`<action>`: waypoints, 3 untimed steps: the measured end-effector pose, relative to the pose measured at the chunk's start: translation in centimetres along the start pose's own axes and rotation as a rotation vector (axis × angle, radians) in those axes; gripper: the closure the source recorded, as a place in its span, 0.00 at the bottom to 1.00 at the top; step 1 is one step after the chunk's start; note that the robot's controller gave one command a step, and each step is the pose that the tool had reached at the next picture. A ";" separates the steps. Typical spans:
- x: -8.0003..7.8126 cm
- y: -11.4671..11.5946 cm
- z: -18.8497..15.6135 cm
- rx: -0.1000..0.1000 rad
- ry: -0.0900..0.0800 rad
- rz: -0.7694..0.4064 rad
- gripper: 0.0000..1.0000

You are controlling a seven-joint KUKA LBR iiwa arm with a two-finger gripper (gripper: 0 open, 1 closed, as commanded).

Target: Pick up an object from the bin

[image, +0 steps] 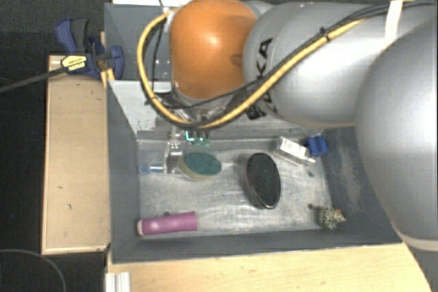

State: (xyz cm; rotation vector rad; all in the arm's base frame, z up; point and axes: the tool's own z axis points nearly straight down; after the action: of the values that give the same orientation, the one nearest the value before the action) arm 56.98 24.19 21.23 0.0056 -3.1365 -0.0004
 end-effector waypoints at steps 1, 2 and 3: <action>0.3 -4.6 12.5 0.003 0.000 -0.140 0.00; -1.0 -5.2 6.1 0.000 -0.013 -0.416 0.00; 0.9 -10.6 14.0 -0.003 -0.017 -0.438 0.00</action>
Offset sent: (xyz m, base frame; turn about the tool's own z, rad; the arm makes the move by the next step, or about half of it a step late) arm -0.0019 -0.0440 -0.1212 -0.1423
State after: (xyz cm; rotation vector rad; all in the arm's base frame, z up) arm 56.07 13.59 7.25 0.6910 -3.0772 -0.0068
